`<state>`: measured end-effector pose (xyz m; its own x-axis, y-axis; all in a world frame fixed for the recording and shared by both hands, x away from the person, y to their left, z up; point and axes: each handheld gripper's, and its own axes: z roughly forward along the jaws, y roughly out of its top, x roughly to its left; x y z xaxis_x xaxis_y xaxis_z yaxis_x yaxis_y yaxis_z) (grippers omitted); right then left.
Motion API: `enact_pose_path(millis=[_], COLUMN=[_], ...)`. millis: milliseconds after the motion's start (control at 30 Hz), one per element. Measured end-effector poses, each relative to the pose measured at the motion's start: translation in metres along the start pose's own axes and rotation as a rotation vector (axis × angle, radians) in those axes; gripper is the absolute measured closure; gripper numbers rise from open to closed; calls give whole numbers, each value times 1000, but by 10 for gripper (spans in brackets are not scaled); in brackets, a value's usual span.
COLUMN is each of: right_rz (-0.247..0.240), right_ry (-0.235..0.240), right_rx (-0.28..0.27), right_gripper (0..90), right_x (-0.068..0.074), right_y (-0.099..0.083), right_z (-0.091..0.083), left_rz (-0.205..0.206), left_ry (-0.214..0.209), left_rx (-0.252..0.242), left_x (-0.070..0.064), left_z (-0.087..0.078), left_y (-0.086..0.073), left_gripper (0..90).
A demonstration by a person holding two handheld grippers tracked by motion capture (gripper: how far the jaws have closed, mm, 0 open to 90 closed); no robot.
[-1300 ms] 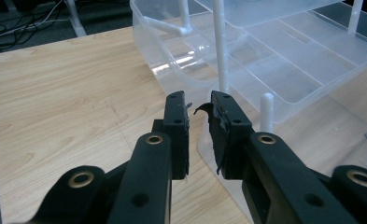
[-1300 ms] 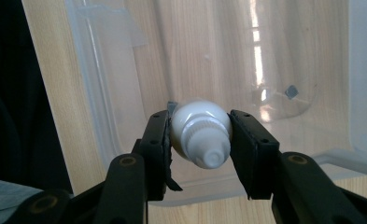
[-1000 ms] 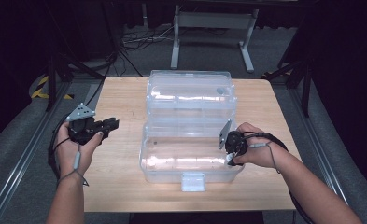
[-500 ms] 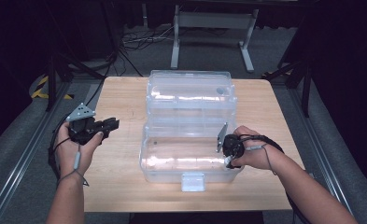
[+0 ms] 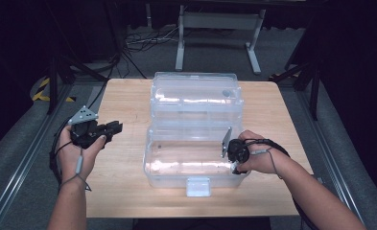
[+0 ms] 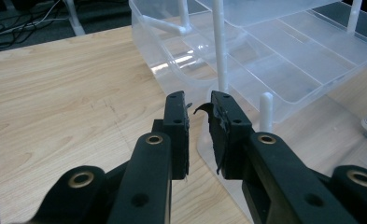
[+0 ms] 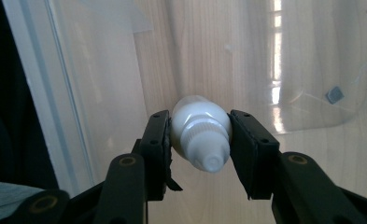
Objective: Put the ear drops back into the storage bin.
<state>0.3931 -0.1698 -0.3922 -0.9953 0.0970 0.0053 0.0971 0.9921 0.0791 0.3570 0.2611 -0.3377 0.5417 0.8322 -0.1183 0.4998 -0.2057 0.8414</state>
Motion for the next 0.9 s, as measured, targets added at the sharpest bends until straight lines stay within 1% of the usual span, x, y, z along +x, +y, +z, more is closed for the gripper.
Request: enact_pose_path(millis=[100,167,200,367,400,533,600,900], right_rz=[-5,7,6,6,9,-8,-2,-6], right_ry=[-1,3,1,9,9,7,11,16], right_rx=[4,9,18,25,25,21,22,27], right_gripper=[599,599,599,599,599,599,599,598], right_x=[0,0,0,-1,-1,-1,0,-1], right_y=[0,1,1,1,1,2,2,2], right_z=[1,1,1,4,5,6,7,8], left_rz=[2,2,1,3,3,2,1,1], left_ry=[1,0,0,-1,-1,-1,-1,-1], left_rx=[1,2,1,4,4,3,3,2], left_x=[0,0,0,0,0,1,1,1], left_z=[0,1,1,1,1,1,1,0], left_y=[0,0,0,0,0,0,0,0], left_gripper=[773,773,773,773,773,775,775,775])
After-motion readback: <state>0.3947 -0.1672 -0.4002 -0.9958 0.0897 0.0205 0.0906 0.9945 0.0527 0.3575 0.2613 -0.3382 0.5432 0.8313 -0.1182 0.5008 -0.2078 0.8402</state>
